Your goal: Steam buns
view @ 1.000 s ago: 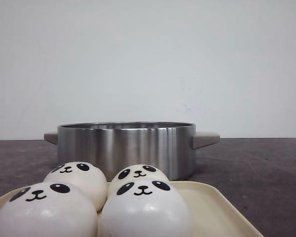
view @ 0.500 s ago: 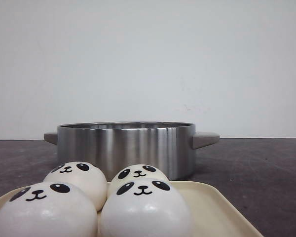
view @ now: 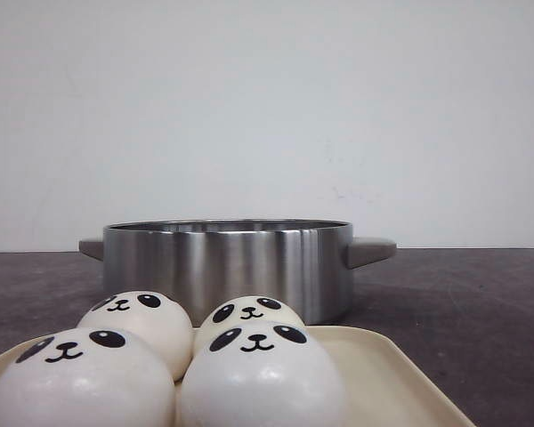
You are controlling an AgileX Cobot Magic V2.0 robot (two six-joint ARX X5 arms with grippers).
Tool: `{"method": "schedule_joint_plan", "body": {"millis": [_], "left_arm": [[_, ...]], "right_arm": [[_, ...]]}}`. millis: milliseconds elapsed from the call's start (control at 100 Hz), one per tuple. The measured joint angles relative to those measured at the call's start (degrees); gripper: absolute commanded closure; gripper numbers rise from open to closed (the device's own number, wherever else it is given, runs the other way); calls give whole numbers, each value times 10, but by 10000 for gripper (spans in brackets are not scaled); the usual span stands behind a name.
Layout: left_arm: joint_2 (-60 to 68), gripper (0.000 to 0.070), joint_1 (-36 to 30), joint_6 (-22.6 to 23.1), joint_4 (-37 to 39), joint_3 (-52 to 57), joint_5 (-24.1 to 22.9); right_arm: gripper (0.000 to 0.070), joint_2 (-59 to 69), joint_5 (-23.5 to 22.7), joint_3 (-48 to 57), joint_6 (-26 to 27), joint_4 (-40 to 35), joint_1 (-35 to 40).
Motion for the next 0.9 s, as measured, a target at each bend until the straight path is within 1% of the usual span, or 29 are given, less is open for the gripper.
{"method": "schedule_joint_plan", "body": {"millis": [40,120,230,350,470,620,810,900], "left_arm": [[0,57,0,0,-4,0,0],[-1,57,0,0,-11,0,0],[-1,57,-3,0,-17,0,0],[-1,57,-15,0,-16,0,-1],[0,57,-26,1,-16,0,-4],[3,57,-33,1,-16,0,-5],[3,57,-33,1,-16,0,-5],[3,58,-33,1,-16,0,-5]], "right_arm": [[0,25,14,0,16,-9,31],[0,75,12,3,53,-35,72],[0,132,2,16,103,-77,104],[0,188,0,25,145,-95,125],[0,242,-17,25,164,-106,130],[0,302,-17,25,177,-117,127],[0,351,-17,25,181,-86,113],[38,368,-19,25,181,-72,110]]}}
